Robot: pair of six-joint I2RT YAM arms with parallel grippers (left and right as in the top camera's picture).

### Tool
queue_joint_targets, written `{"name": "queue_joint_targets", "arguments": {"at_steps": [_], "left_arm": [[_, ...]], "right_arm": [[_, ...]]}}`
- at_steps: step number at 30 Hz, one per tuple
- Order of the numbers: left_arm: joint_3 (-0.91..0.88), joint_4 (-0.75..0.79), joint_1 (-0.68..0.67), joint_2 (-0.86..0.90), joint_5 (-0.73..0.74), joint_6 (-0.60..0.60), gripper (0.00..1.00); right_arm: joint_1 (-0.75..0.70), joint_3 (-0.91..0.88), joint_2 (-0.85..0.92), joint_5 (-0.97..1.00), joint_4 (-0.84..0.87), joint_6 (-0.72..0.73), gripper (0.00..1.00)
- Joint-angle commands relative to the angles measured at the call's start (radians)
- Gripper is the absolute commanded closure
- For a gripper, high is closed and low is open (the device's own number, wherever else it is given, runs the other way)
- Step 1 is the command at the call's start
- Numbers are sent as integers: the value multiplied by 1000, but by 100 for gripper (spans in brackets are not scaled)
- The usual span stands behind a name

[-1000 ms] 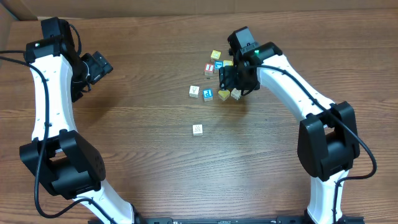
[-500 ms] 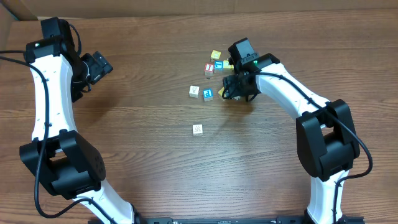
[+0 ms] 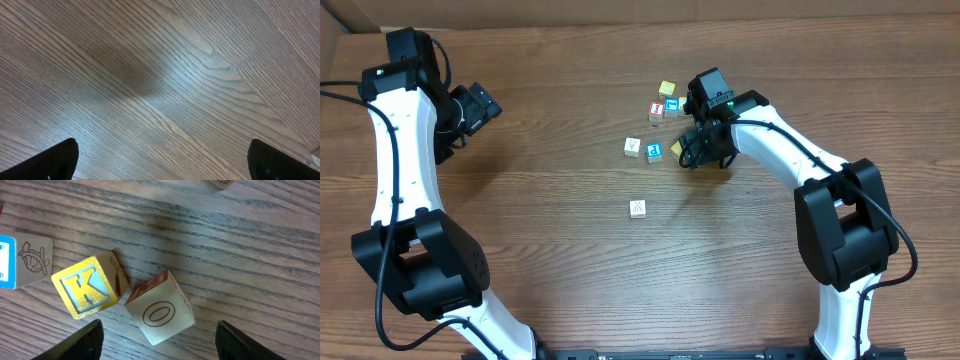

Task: Flip 5 blocks
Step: 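Lower the right gripper around the yellow K block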

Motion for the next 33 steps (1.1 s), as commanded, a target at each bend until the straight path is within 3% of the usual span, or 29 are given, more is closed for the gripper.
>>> {"name": "queue_joint_targets", "arguments": {"at_steps": [1,17,26,29,33], "left_arm": [[15,0,1,-11,-4,4,0],[15,0,0,-11,-4,4,0],[15,0,0,-11,-4,4,0],[15,0,1,-11,-4,4,1],[15,0,1,-11,-4,4,0]], "right_arm": [[-3,-4,-2,-13,6,-11,27],[-3,-14,-2,-28,34,-11,25],[-3,-135,-2,-31,136,8,25],[-3,-144,-2,-32,136,31,34],[-3,-130,-2,-61,124,37,35]]}}
